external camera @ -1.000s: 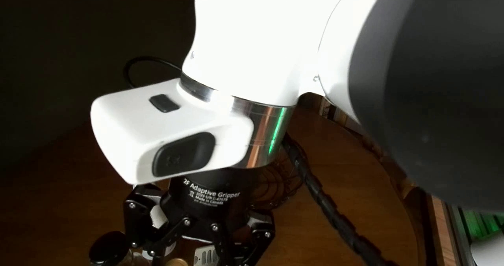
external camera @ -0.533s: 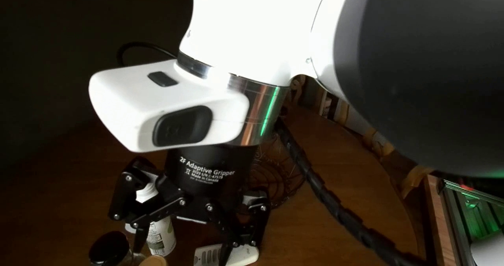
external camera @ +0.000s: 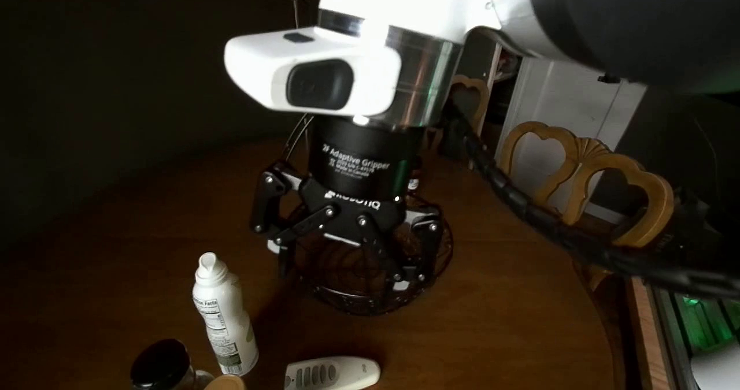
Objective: Move the bottle with the yellow lid to the left.
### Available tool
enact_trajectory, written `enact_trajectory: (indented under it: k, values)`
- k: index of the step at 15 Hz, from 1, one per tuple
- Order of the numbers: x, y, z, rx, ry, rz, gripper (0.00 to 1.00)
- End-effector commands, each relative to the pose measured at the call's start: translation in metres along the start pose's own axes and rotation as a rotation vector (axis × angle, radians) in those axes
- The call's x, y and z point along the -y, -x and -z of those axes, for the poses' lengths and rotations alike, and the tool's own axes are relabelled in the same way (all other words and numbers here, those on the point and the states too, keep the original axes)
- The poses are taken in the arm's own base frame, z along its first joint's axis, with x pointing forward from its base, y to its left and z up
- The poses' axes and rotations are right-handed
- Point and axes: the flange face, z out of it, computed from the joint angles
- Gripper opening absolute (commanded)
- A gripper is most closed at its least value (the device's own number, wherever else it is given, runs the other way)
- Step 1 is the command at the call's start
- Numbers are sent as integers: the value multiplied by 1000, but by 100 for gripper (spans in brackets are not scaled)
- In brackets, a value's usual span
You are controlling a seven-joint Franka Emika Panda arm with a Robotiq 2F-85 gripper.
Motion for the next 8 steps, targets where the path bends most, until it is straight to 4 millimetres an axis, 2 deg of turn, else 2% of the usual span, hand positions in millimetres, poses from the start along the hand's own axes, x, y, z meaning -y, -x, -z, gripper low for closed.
enact_trajectory:
  k: [1, 4, 8]
  values:
    - [36, 10, 40, 77, -51, -122, 100]
    - [59, 9, 77, 99, -90, -272, 100]
    - [92, 8, 137, 165, -68, -489, 100]
